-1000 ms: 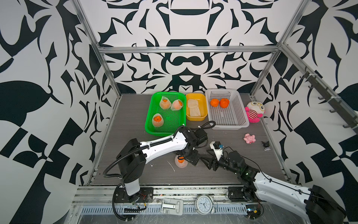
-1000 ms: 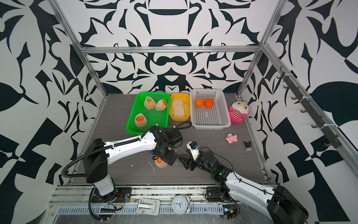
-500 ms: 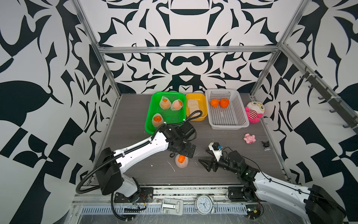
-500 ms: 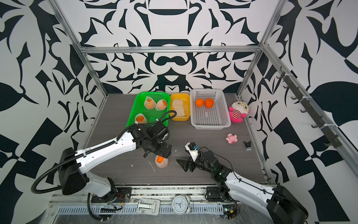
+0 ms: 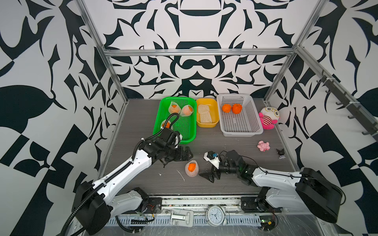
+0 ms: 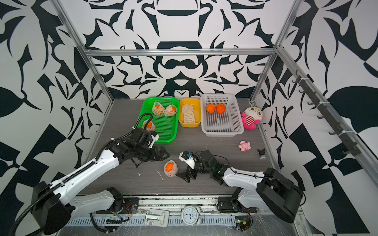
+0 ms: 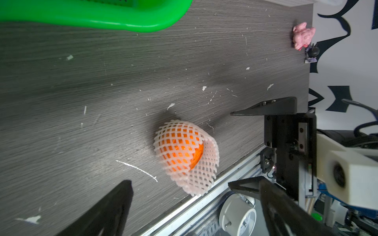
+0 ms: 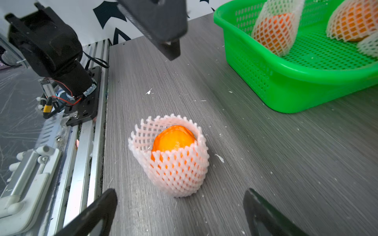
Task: Remove foam nets from oranges
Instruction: Remove the foam net from the orange.
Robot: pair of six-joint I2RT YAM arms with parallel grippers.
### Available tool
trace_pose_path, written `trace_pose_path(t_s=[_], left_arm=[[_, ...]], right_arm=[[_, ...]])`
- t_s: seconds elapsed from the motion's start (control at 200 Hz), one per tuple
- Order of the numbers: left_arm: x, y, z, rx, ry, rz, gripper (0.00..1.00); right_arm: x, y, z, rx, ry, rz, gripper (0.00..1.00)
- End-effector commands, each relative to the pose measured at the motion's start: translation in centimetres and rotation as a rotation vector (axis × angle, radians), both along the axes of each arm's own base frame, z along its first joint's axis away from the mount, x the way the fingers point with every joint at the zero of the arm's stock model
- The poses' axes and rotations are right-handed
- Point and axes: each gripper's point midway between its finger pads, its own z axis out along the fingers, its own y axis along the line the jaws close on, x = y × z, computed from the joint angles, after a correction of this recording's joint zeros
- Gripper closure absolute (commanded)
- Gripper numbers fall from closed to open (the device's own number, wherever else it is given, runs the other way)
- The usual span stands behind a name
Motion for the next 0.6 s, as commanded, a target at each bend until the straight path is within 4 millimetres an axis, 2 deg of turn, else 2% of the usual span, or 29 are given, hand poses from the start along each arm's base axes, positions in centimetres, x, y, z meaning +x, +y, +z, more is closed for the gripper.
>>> trace_pose_path(t_s=[0.0, 0.185, 0.595], left_arm=[[-0.6, -0.4, 0.5, -0.094, 0.029, -0.016, 0.01], [-0.8, 0.4, 0.0, -0.133, 0.053, 0.009, 0.01], [-0.8, 0.6, -0.9, -0.141, 0.082, 0.024, 0.01]], right_arm=[[0.1, 1.9, 2.7, 0.076, -0.102, 0.090, 0.01], [-0.5, 3.4, 2.5, 0.102, -0.103, 0.166, 0.01], [0.4, 6.4, 1.3, 0.118, -0.111, 0.217, 0.01]])
